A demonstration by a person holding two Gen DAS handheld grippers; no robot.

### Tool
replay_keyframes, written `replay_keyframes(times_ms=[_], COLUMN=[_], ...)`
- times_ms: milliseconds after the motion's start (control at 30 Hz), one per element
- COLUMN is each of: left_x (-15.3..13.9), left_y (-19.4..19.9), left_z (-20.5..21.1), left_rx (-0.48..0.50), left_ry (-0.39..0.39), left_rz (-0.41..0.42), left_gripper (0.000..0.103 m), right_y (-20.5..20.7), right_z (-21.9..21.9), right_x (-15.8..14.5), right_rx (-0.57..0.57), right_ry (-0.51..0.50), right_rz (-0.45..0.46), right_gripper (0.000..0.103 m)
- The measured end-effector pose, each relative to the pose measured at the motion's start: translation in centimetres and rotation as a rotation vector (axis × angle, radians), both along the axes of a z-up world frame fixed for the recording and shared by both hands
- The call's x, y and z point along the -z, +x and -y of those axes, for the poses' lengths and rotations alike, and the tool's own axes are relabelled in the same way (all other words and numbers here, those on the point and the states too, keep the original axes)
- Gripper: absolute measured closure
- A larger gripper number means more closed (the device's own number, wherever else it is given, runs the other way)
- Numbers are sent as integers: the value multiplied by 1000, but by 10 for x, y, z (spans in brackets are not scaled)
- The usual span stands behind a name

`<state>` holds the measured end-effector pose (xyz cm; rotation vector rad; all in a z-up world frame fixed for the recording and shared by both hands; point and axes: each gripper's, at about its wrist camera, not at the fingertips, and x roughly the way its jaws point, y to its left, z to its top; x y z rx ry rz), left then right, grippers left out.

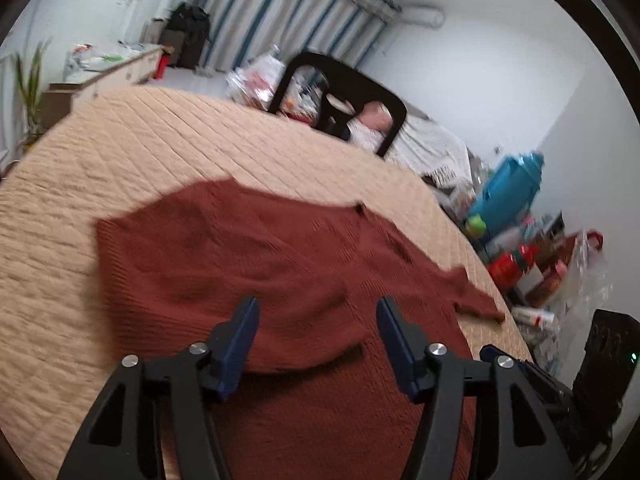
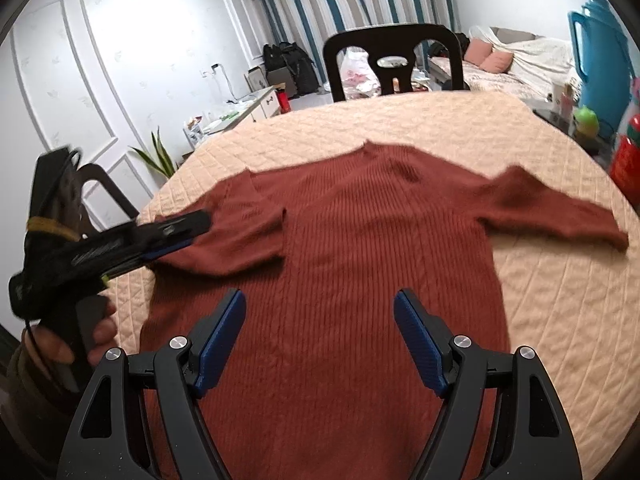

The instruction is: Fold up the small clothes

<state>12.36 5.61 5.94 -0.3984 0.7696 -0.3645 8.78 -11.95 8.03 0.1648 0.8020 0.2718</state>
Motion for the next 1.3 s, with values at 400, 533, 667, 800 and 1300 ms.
replay_keyframes(times_ms=[400,533,667,800,1300], left_x=[8,22,30,30,45], left_y=[3,7,11,14,22], left_z=[-79,-88,-91,-90,-88], left_rx=[-233,-247,-247,-248,-267], left_ry=[20,24,28,54,149], left_rz=[-49,-98,-119,-124,-183], left_gripper=[35,35,35,35,35], right_y=[99,123,132,132,141], right_z=[-37,-50,-60,-63,-64], right_x=[20,39,51,51,21], right_rx=[-232,-257,-267,-300,-248], right_ry=[60,61,46,71,-26], right_rz=[-92,-169,-204,-206,-93], right_gripper=[27,28,41,77,95])
